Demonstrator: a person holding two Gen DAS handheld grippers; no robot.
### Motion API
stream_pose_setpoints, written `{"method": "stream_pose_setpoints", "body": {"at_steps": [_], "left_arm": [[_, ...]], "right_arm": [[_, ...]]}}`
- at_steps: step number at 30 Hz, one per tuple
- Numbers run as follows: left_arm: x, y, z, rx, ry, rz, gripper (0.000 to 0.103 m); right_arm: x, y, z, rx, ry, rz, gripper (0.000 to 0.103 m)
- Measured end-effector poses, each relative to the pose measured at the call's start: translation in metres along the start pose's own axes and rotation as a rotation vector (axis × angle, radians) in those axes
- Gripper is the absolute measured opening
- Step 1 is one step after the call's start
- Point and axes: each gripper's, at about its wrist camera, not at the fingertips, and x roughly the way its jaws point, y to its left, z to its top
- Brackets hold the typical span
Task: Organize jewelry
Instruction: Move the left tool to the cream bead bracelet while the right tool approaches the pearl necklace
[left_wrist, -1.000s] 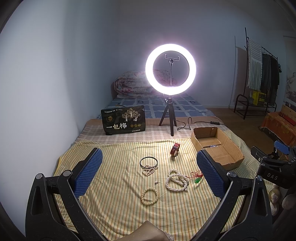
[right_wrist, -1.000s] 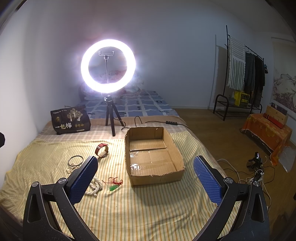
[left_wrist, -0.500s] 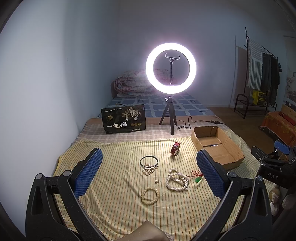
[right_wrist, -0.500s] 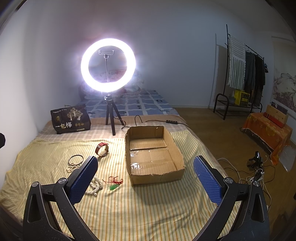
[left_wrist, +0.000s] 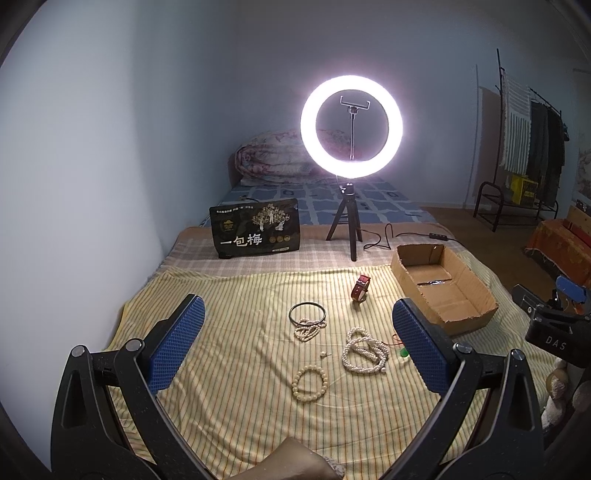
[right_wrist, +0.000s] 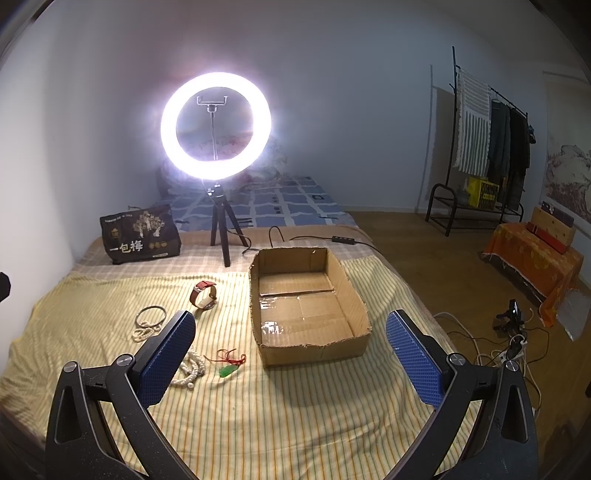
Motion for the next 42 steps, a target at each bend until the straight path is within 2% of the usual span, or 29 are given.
{"method": "stream_pose_setpoints", "body": {"at_steps": [9,18,25,28,31,34,39,42], "left_arm": [[0.009,0.011,-0.004,-0.007,0.025,0.027,0.103],[0.032,0.038,-0.018,-0.03,0.106,0.067,0.103],[0.054,0.06,-0.035,-0.072,0.212,0.042,0.103],[0.061,0.064,-0.042,-0.084,0.247,0.025,0.098],[0.067,0.062,-0.047,-0.084,0.284,-0.003,0.096],[0.077,0.057,-0.056,-0.079,0.343,-0.043,0.085],[0.091,0.04,-0.075,-0.042,0.429,-0.096,0.084],[0.102,0.031,-0.085,-0.039,0.482,-0.135,0.084]], "right_arm": [[0.005,0.005,0.0,0.003,0.026,0.011,0.102],[0.017,0.009,-0.001,-0.016,0.062,0.03,0.102],[0.041,0.013,-0.012,-0.049,0.138,0.166,0.102],[0.052,0.021,-0.016,-0.091,0.186,0.223,0.102],[0.063,0.032,-0.017,-0.127,0.23,0.28,0.102],[0.077,0.042,-0.016,-0.131,0.298,0.363,0.102],[0.097,0.062,-0.014,-0.18,0.37,0.472,0.102],[0.112,0.074,-0.016,-0.209,0.413,0.503,0.102]]}}
